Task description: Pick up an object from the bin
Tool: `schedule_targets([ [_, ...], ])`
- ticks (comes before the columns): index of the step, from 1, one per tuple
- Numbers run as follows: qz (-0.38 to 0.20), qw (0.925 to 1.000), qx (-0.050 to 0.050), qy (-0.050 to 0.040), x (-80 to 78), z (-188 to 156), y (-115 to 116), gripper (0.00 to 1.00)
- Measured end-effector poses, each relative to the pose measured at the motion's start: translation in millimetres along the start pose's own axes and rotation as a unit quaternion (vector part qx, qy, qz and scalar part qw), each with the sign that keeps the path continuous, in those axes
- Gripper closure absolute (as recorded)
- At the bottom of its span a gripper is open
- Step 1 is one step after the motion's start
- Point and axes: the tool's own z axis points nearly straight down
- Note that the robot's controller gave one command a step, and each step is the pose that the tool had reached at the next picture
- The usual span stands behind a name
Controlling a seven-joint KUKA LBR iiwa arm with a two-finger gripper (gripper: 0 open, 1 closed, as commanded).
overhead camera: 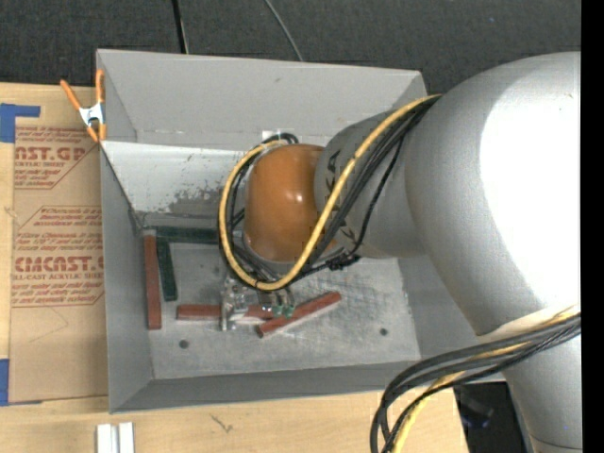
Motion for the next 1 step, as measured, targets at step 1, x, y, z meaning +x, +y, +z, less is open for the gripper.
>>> schedule_targets([
  [1,0.001,1.0000,0.000,-0.0046,-4.8,-183.0,0.0,1.00],
])
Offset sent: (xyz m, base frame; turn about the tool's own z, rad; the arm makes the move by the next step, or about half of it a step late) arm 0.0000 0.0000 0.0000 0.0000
